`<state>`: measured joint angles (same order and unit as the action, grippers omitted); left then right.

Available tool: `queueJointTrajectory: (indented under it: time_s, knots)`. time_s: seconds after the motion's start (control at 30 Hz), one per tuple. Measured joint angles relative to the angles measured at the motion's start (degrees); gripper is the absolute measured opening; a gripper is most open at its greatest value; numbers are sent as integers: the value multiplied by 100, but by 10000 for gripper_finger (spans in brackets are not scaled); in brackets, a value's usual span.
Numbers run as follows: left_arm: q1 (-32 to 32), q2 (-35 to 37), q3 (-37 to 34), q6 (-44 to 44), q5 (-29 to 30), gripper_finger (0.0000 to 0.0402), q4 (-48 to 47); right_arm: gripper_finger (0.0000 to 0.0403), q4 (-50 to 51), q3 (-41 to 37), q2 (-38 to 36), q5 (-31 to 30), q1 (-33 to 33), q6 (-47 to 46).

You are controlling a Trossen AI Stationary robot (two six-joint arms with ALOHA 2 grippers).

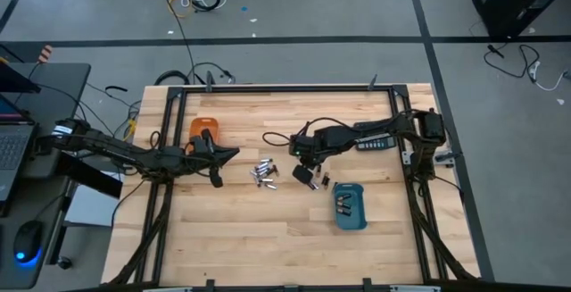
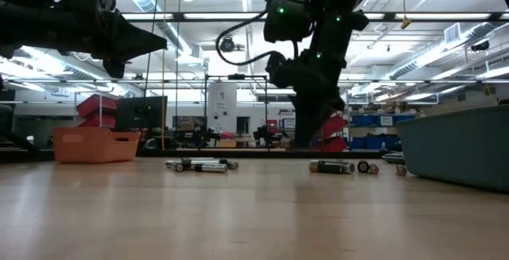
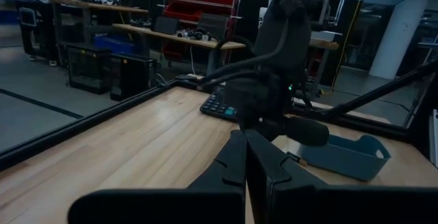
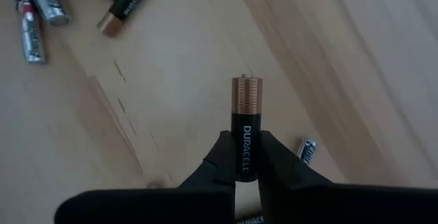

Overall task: Sort batteries
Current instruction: Put the black battery into the blue bin

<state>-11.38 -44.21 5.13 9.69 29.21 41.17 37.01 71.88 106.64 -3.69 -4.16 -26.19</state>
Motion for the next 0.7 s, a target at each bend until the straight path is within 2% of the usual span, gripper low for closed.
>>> queueJointTrajectory:
  time_s: [0.2,0.43,0.7]
  knots:
    - [0,0,0,0,0,0,2,22,476,15,-410,609,149,431]
    - [0,0,0,0,2,0,11,22,1259,17,-1331,651,573,409]
    - [2,0,0,-22,4,0,211,22,2495,-142,-2069,877,1638,1145]
